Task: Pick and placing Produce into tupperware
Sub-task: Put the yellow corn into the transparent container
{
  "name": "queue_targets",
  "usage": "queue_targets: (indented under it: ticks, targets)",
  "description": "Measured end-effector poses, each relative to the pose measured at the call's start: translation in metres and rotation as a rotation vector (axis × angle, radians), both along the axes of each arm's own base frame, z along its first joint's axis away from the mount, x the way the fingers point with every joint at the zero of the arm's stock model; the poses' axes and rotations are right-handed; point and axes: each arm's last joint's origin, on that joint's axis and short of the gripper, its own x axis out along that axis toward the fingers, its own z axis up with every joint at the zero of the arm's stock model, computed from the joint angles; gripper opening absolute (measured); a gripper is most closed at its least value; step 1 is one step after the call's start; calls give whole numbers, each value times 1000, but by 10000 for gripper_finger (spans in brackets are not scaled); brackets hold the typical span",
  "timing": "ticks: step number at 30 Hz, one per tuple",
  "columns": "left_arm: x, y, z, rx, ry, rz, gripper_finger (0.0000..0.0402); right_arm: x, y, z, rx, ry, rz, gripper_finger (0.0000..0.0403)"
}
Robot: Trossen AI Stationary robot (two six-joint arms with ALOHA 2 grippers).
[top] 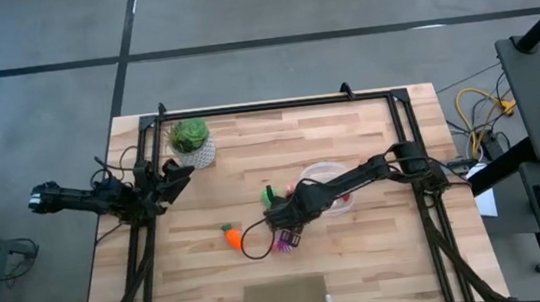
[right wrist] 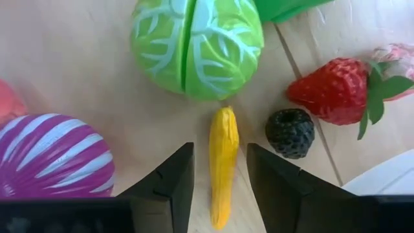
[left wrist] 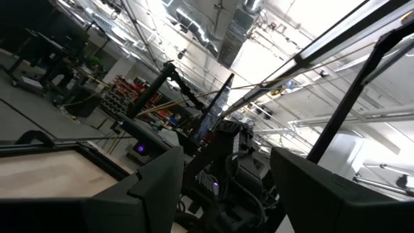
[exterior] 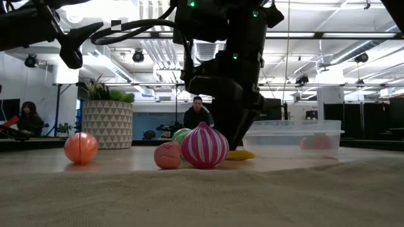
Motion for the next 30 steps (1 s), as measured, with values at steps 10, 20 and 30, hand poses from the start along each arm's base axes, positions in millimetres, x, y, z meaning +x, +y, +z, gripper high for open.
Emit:
queue_targets:
  ticks: [10,20,30]
  targets:
    - [0,0,0,-2,2,6,219,-4,0,-5,13,22,-5,88]
    - [0,0,0,-2,4,6,219,-5,-1,-7,11,24,-7,78]
    - [0,0,-1,-1,6,6,219,-6,-3,-9,-1,23,-13,103]
